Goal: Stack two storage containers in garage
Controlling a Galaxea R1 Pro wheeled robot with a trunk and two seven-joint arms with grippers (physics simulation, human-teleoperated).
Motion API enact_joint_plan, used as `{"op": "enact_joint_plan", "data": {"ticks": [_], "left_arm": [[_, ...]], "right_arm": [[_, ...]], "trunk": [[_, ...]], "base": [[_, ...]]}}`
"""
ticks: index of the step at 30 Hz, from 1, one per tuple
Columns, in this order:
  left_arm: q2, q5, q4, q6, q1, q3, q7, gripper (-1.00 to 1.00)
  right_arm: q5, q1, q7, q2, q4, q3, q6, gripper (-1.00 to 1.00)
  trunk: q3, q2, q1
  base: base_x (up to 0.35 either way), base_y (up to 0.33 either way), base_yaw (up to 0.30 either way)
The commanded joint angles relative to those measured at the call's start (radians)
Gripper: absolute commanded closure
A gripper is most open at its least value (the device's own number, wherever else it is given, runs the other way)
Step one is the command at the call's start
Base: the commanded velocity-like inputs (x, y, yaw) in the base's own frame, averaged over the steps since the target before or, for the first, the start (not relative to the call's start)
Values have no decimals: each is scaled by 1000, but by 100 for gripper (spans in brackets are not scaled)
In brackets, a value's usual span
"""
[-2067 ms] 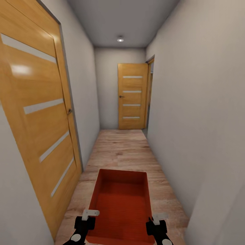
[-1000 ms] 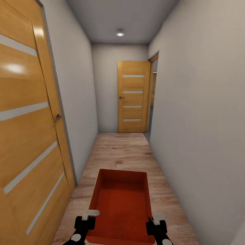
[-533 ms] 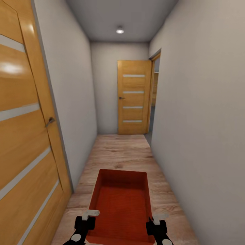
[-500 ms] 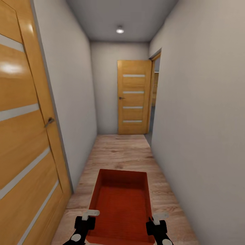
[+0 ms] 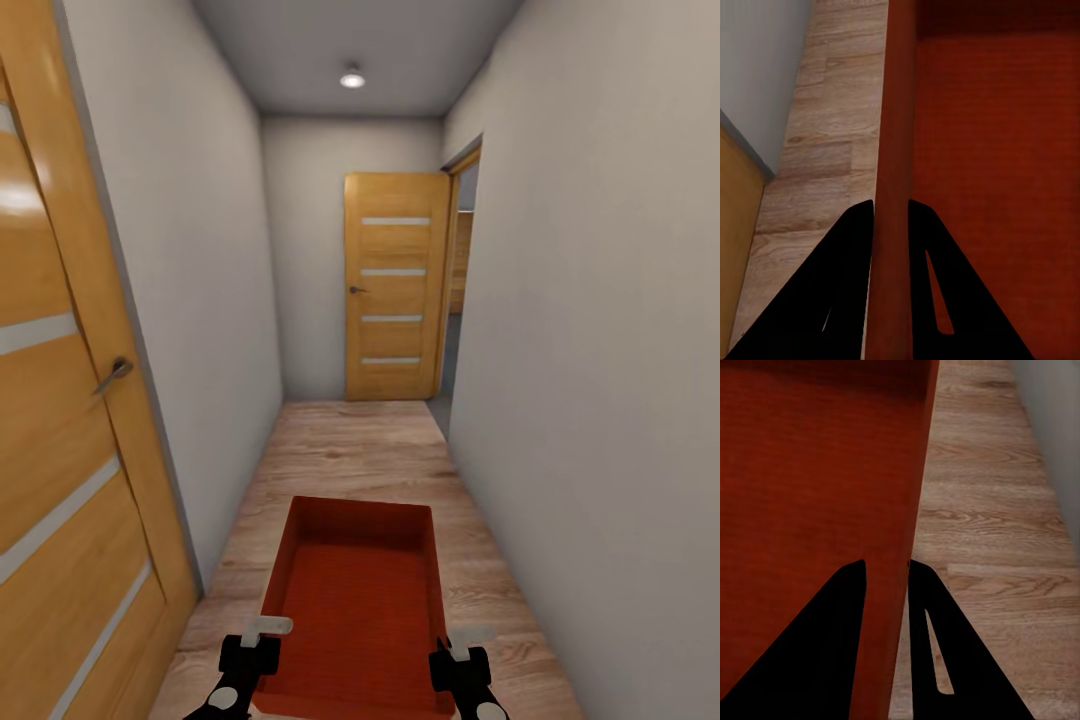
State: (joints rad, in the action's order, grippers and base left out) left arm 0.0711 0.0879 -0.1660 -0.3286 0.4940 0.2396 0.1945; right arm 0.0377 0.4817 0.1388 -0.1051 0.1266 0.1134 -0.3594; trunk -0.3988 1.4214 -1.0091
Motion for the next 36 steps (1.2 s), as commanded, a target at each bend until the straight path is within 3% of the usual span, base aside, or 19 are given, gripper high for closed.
{"op": "enact_joint_plan", "data": {"ticks": [1,36], "left_arm": [[6,46,-15,-1,2,-43,9,100],[6,46,-15,-1,2,-43,8,100]], "right_arm": [[13,0,10,0,-1,4,2,100],[13,0,10,1,-1,3,1,100]], "trunk": [[-1,1,-1],[-1,1,-1]], "base": [[339,0,0],[340,0,0]]}}
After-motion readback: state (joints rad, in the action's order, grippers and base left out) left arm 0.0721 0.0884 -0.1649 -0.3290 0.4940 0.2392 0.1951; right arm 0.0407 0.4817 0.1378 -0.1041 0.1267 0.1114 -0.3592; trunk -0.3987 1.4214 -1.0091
